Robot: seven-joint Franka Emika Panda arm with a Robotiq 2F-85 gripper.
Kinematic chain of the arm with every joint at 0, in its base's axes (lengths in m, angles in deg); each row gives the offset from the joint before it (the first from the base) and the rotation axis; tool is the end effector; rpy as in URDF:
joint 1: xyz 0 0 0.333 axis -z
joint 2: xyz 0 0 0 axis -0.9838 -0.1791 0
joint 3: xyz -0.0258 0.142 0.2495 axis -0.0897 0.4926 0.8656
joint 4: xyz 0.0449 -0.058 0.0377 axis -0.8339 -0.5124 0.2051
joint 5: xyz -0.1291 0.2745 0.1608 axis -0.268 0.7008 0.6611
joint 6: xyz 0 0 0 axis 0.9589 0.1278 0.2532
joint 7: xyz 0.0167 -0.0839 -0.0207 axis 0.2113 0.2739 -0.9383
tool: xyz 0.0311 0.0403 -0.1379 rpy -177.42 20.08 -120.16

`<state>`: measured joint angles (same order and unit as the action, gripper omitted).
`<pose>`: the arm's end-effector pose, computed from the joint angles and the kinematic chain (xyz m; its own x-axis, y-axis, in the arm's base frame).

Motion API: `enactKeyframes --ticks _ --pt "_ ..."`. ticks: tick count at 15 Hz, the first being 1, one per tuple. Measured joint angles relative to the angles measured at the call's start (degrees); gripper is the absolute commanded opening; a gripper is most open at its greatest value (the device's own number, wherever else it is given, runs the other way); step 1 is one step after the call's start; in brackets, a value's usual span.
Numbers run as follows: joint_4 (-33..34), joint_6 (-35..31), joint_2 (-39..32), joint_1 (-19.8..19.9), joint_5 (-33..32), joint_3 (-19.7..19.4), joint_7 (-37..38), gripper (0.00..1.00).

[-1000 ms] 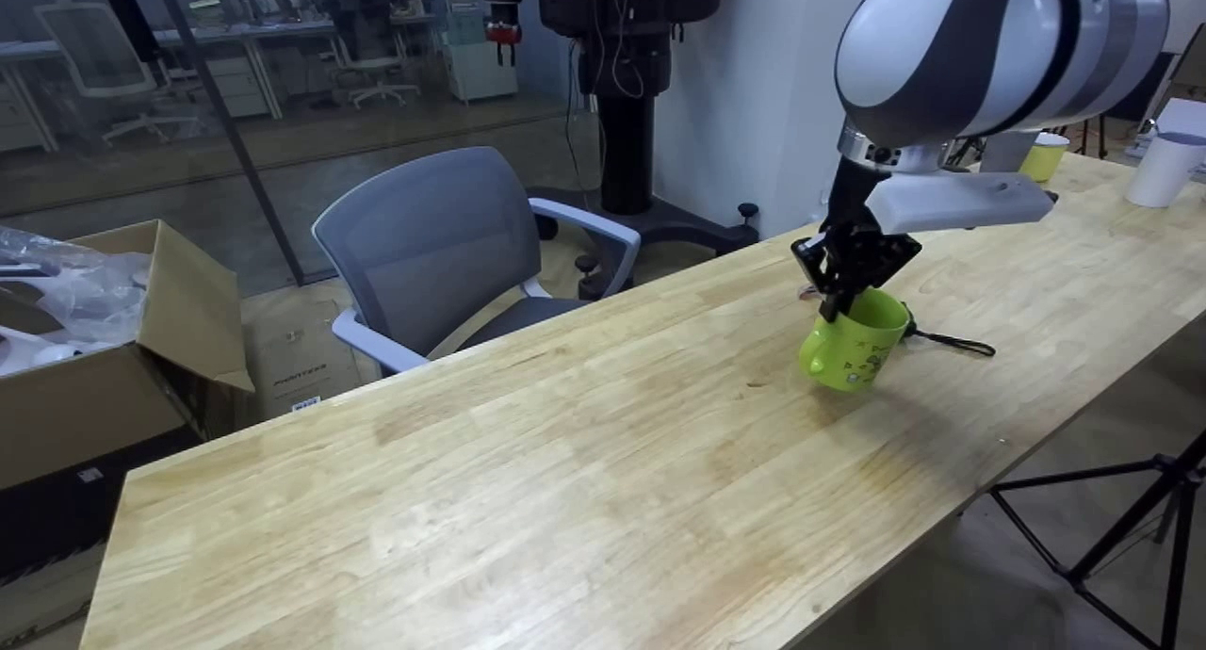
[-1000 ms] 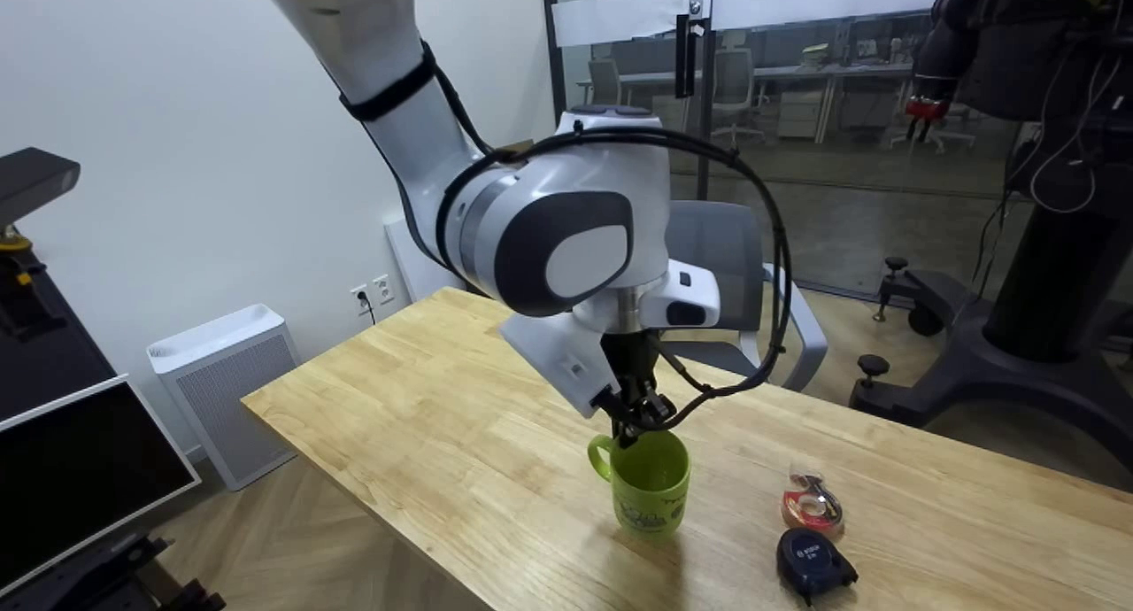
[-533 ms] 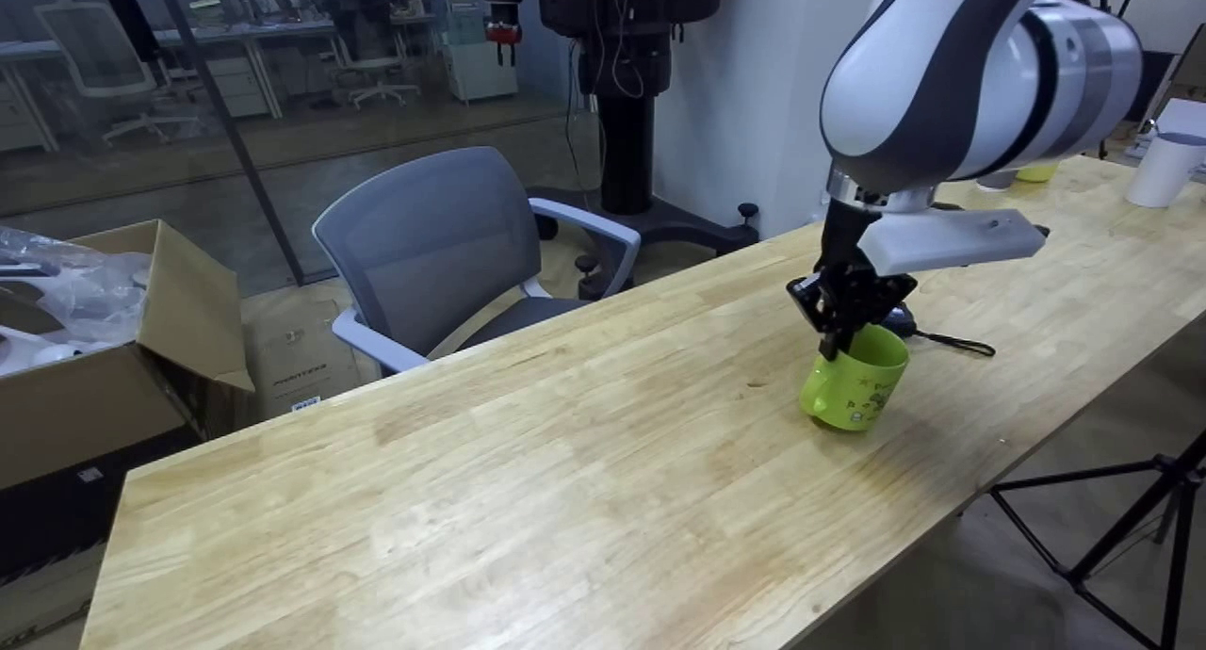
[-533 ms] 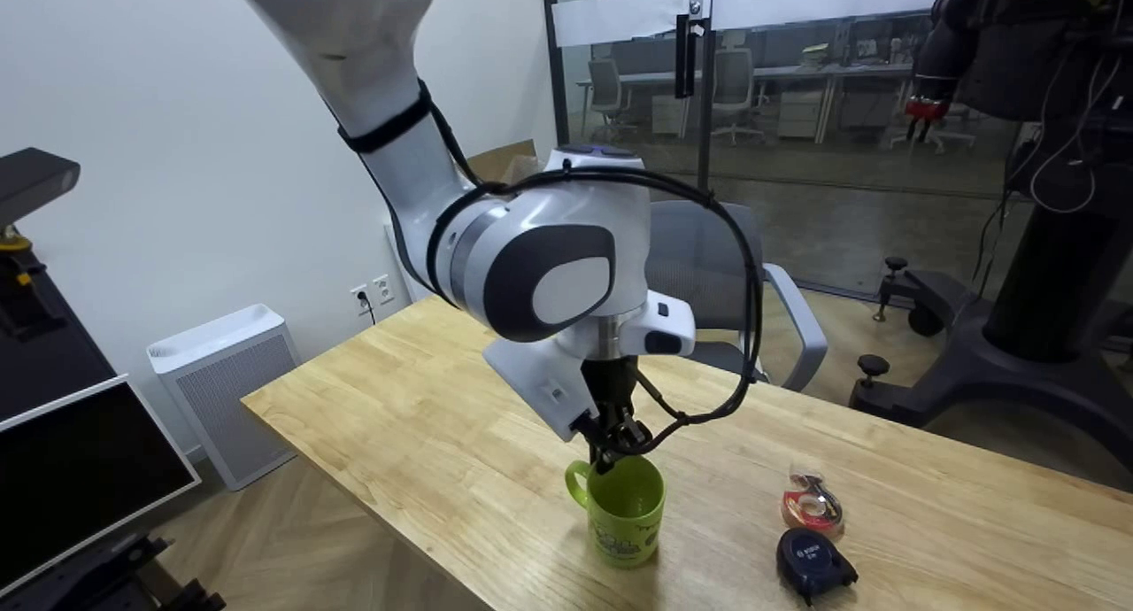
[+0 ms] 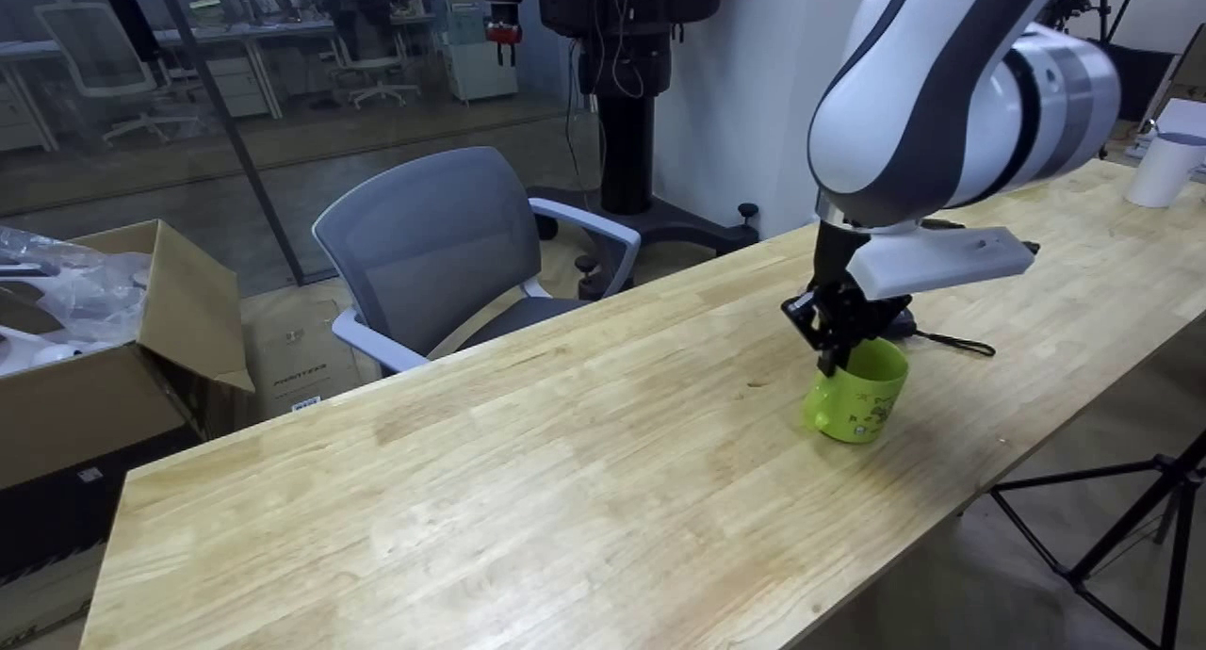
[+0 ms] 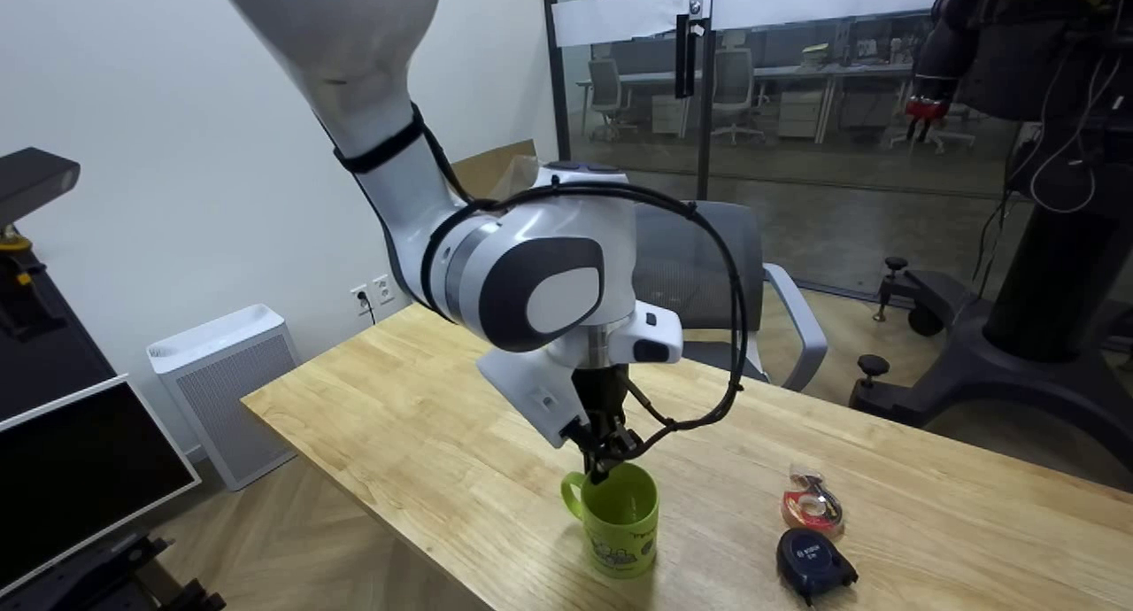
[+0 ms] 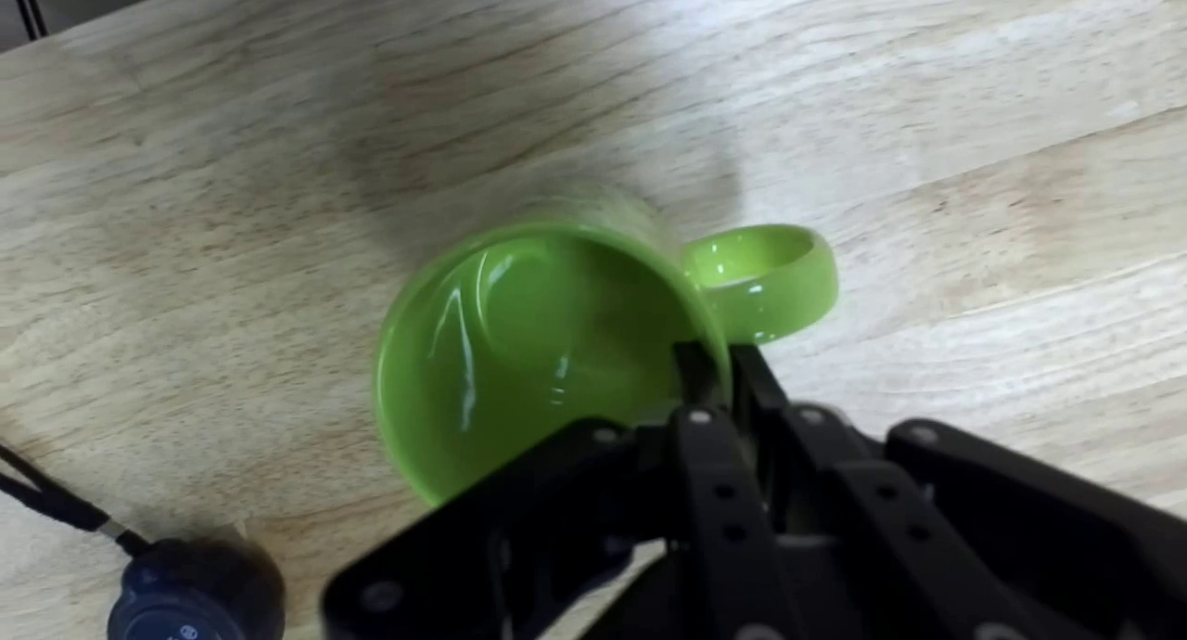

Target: Move the mug slightly to the left

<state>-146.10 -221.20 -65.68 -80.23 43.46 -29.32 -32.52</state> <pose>0.4975 -0.0491 0.0794 0.9473 -0.3194 -0.0247 -0.3192 -0.9476 0.0124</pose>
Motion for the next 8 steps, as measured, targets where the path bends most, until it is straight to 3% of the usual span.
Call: enactKeyframes --ticks 1,8 --pt "0.1 0.0 -0.1 -0.4 -0.2 -0.4 0.4 0.35" --pt "0.3 0.2 -1.0 -3.7 -2.9 -4.5 4.0 0.82"
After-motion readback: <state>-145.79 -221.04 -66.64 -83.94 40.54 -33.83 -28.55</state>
